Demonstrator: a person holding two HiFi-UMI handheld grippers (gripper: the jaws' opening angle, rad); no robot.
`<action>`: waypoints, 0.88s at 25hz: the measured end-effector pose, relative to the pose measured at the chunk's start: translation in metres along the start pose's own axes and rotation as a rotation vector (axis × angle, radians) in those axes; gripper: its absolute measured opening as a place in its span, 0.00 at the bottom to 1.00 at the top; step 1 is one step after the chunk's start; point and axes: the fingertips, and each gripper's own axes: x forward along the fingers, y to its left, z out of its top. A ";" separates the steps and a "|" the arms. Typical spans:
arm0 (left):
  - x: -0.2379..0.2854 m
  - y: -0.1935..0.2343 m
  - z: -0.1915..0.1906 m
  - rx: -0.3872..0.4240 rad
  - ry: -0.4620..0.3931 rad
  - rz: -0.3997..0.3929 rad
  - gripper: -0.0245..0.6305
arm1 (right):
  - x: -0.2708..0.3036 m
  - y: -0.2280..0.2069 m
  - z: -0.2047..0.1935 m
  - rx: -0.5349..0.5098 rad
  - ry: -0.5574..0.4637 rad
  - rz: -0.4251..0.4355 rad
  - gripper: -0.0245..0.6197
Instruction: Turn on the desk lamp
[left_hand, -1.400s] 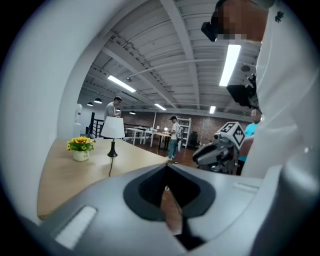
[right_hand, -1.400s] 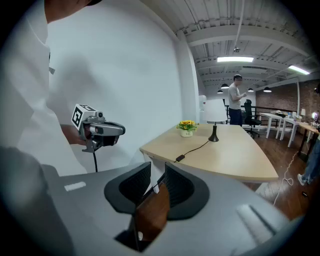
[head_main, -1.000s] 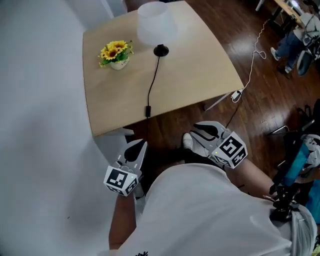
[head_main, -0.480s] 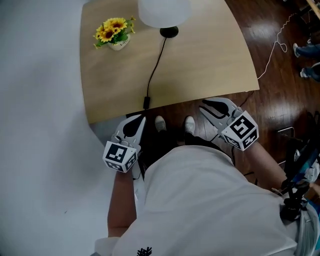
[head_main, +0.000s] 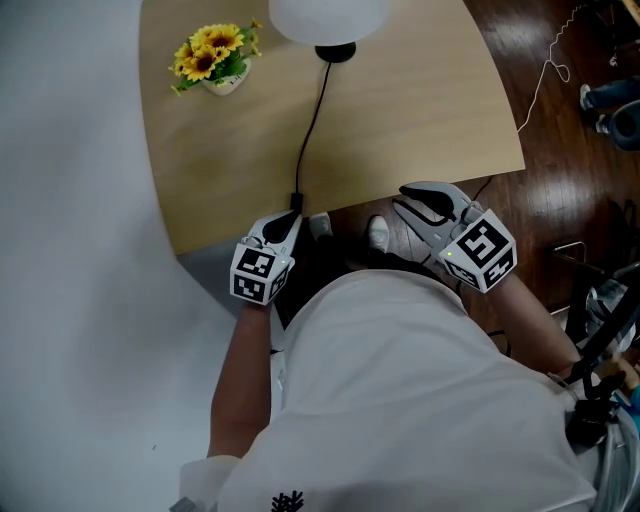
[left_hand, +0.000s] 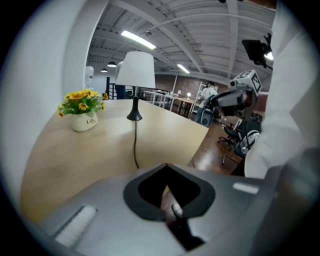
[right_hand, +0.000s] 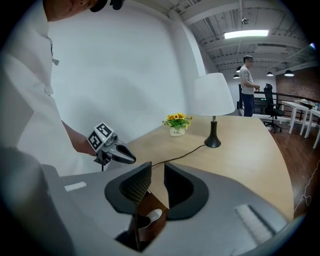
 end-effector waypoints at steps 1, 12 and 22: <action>0.004 0.003 -0.005 0.003 0.016 -0.001 0.07 | 0.002 0.001 0.001 0.002 0.003 0.000 0.16; 0.028 0.010 -0.036 -0.024 0.161 -0.029 0.07 | 0.011 0.001 0.006 0.027 0.030 -0.011 0.16; 0.031 0.009 -0.046 -0.038 0.218 -0.082 0.06 | 0.009 -0.004 0.002 0.056 0.041 -0.038 0.16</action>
